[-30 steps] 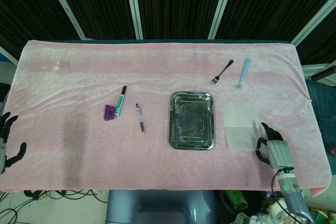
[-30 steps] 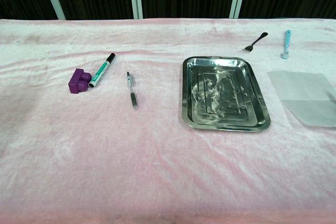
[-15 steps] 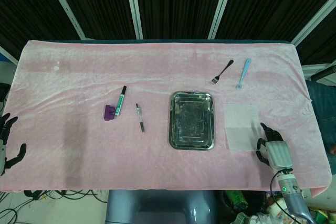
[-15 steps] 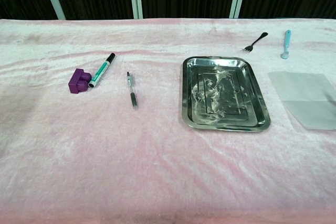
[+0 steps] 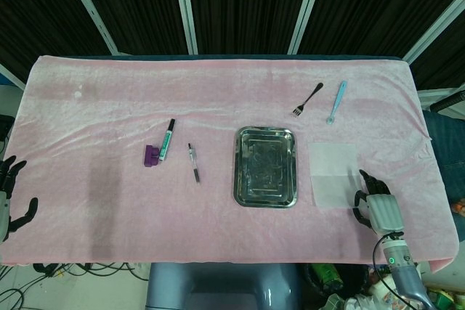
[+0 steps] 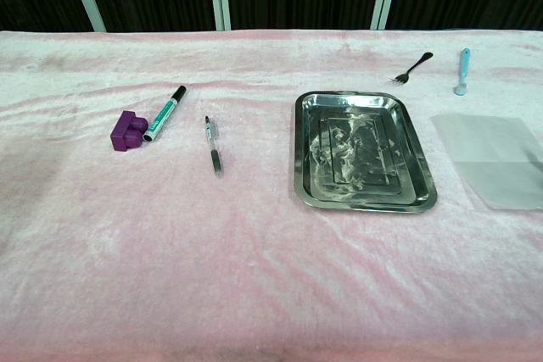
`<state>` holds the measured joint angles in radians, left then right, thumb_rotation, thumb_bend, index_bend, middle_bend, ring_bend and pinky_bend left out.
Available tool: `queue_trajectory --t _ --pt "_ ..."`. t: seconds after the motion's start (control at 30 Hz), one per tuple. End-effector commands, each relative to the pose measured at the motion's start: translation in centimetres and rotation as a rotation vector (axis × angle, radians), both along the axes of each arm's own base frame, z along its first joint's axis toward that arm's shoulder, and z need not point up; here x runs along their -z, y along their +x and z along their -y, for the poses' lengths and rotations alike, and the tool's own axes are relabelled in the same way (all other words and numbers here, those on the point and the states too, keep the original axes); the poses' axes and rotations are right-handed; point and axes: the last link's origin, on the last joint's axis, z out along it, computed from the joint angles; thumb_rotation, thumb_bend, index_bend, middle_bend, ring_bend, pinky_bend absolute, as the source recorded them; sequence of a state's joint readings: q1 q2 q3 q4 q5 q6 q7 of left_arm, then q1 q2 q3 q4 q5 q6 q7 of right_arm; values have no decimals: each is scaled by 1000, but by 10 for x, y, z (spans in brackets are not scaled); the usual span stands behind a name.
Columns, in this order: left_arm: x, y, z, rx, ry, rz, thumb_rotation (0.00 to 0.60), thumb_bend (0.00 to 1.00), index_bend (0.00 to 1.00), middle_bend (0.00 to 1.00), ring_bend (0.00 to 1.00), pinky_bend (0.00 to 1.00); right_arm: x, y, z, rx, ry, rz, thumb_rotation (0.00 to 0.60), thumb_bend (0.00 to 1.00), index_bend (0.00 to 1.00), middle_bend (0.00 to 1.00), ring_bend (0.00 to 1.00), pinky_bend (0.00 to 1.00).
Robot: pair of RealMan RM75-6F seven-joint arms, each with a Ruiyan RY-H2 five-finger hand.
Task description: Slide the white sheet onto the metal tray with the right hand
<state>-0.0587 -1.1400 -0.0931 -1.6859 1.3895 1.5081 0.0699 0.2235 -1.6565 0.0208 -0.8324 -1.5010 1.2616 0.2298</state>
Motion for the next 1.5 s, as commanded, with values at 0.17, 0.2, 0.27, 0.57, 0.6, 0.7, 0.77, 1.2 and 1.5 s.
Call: queue_trajectory --t 0.17,0.2,0.27,0.57,0.6,0.7,0.77,1.2,1.5 --pt "1 2 1 3 -2 3 600 406 114 33 0 0 2 22 9 72 24 172 600 419 726 60 127 166" --pt "1 2 1 4 -2 3 600 406 114 33 0 0 2 26 10 70 28 172 600 420 727 60 127 166" --pt "1 2 1 5 -2 3 600 405 114 33 0 0 3 31 11 70 33 176 600 420 727 60 127 166" --pt "1 2 1 4 -1 6 600 405 114 33 0 0 12 70 24 -10 55 161 600 419 734 60 127 166" --pt "1 2 1 4 -1 7 600 405 114 33 0 0 14 76 26 -23 59 158 600 419 734 60 127 166" --pt "1 2 0 3 -2 8 600 405 114 33 0 0 17 88 31 -49 69 143 600 419 734 60 127 166" --pt "1 2 0 3 -2 9 600 405 114 33 0 0 19 96 33 -66 80 125 600 419 734 60 127 166" --pt "2 2 1 2 -5 9 600 405 114 33 0 0 33 142 26 -56 177 13 600 419 754 60 127 166" --pt "2 2 1 2 -7 9 600 405 114 33 0 0 44 175 30 66 188 33 600 419 754 60 127 167"
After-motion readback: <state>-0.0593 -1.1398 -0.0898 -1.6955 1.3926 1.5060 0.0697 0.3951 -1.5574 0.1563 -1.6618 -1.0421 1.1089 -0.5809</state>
